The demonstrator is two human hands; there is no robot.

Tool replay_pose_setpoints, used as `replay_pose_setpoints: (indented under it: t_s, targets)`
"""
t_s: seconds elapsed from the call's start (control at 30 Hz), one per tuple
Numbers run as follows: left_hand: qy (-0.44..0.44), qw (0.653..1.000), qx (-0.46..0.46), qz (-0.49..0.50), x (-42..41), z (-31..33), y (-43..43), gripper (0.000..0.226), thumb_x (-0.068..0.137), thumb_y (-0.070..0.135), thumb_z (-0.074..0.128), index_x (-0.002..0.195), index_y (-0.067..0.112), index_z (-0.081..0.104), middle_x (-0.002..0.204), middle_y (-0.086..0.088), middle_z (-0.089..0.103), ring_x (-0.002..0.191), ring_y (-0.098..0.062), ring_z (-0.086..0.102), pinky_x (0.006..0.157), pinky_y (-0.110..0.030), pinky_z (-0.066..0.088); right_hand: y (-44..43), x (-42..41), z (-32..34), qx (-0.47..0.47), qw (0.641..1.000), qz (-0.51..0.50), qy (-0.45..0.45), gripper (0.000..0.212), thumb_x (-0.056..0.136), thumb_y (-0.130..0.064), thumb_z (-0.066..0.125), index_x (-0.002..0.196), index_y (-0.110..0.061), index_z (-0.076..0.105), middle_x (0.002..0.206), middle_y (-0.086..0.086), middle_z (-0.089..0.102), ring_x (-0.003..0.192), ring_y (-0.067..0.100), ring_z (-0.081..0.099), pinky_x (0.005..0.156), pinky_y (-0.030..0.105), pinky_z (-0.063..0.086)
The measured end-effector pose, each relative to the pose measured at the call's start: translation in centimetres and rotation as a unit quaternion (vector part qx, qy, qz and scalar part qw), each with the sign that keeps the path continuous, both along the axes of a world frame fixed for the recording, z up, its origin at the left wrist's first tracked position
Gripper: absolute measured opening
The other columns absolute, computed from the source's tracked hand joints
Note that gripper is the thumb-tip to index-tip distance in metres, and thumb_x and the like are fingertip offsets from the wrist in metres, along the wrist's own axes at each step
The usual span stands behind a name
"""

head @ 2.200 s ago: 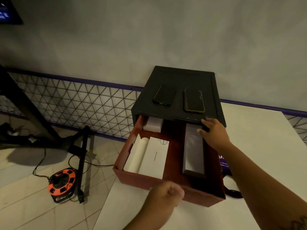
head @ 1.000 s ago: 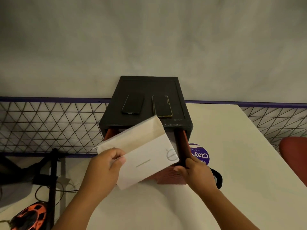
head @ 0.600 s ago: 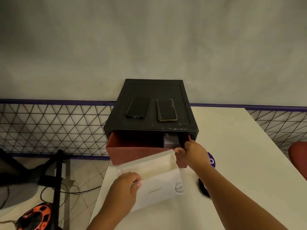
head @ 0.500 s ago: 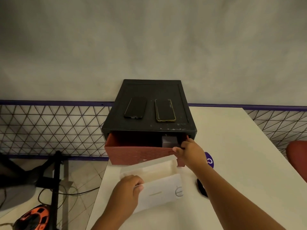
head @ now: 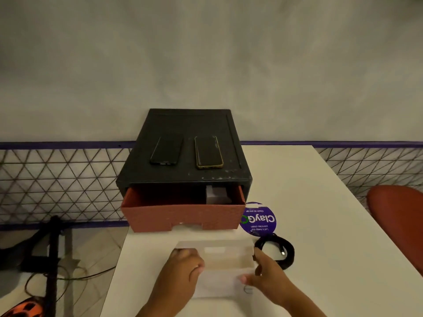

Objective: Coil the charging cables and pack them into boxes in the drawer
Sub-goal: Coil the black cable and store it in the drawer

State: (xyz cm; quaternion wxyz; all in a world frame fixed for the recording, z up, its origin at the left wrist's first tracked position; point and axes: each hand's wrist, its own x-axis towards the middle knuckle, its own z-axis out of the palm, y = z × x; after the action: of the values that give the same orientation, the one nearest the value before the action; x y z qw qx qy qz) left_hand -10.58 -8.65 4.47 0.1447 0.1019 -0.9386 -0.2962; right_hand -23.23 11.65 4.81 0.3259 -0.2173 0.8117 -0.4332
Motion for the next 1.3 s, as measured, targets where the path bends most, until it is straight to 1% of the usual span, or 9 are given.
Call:
replay_pose_setpoints:
  t_s: [0.1,0.2,0.3,0.43,0.53,0.7,0.87,1.03,1.3]
  targets:
    - [0.013,0.997,0.013,0.071,0.4,-0.1,0.2,0.031,0.068,0.026,0.079,0.092,0.040,0.064,0.108,0.021,0.037,0.095,-0.001,0.031,0.078,-0.010,0.034,0.8,0.1,-0.2,0.026,1.000,0.008,-0.002,0.052,0.075,-0.022,0.076,0.115,-0.037,0.046,0.108,-0.009,0.063,0.069,0.009,0.052,0.066,0.013,0.044]
    - [-0.088,0.986,0.105,0.100,0.6,0.4,0.2,0.046,0.064,0.033,0.083,0.096,0.050,0.054,0.123,0.020,0.019,0.109,-0.004,0.019,0.094,-0.023,0.032,1.3,0.1,-0.5,0.037,0.999,0.020,0.001,0.060,0.074,-0.023,0.077,0.119,-0.042,0.042,0.109,-0.014,0.062,0.075,0.009,0.054,0.071,0.012,0.046]
    - [-0.122,0.951,0.277,0.068,0.7,0.4,0.1,0.056,0.060,0.020,0.083,0.093,0.056,0.057,0.129,0.023,0.036,0.117,-0.010,0.044,0.098,-0.025,0.038,1.4,-0.1,-0.7,0.049,0.998,0.034,0.017,0.058,0.073,-0.019,0.077,0.111,-0.046,0.042,0.105,-0.015,0.062,0.077,0.009,0.054,0.076,0.017,0.047]
    - [-0.144,0.919,0.365,0.044,1.1,-0.4,-0.4,0.054,0.076,0.006,0.071,0.112,0.042,0.052,0.122,0.008,0.057,0.106,-0.009,0.058,0.085,-0.014,0.045,1.4,-1.2,0.0,0.092,0.991,0.084,0.049,0.044,0.074,-0.014,0.075,0.093,-0.040,0.046,0.095,-0.017,0.054,0.075,0.006,0.052,0.074,0.015,0.045]
    - [-0.133,0.919,0.370,0.040,1.2,-0.2,-0.4,0.049,0.085,0.001,0.062,0.114,0.039,0.050,0.124,0.009,0.054,0.107,-0.007,0.055,0.079,-0.005,0.043,1.5,-2.6,0.5,0.129,0.983,0.123,0.048,0.040,0.076,-0.014,0.072,0.103,-0.034,0.052,0.097,-0.018,0.056,0.086,0.007,0.056,0.084,0.021,0.049]
    - [-0.133,0.917,0.373,0.048,1.1,0.1,-0.3,0.056,0.083,-0.002,0.061,0.115,0.042,0.046,0.127,0.013,0.049,0.104,-0.010,0.059,0.089,-0.018,0.048,0.9,-6.1,1.4,0.166,0.965,0.095,0.177,0.029,0.077,-0.013,0.066,0.102,-0.028,0.062,0.102,-0.013,0.058,0.099,0.008,0.055,0.082,0.014,0.044]
    - [-0.141,0.922,0.355,0.068,1.0,0.1,0.0,0.060,0.082,0.002,0.064,0.111,0.053,0.046,0.120,0.021,0.049,0.103,-0.007,0.057,0.093,-0.025,0.049,0.0,-9.9,0.3,0.299,0.913,0.038,0.276,0.048,0.092,-0.025,0.055,0.138,-0.024,0.042,0.143,0.001,0.042,0.131,0.024,0.037,0.103,0.032,0.039]
    - [-0.144,0.933,0.319,0.080,1.1,0.0,0.2,0.059,0.079,0.012,0.066,0.112,0.055,0.045,0.127,0.017,0.050,0.113,-0.009,0.052,0.103,-0.031,0.042,0.2,-11.0,-1.2,0.388,0.874,0.150,0.249,0.046,0.096,-0.025,0.048,0.141,-0.028,0.038,0.139,0.006,0.044,0.128,0.023,0.041,0.102,0.026,0.038]
    - [-0.131,0.937,0.313,0.086,1.0,-0.1,0.3,0.061,0.083,0.007,0.064,0.112,0.055,0.041,0.121,0.028,0.043,0.106,0.002,0.049,0.097,-0.019,0.038,2.3,-10.7,-1.7,0.368,0.871,0.194,0.261,0.035,0.095,-0.016,0.040,0.128,-0.021,0.050,0.121,0.002,0.057,0.111,0.018,0.052,0.088,0.021,0.043]
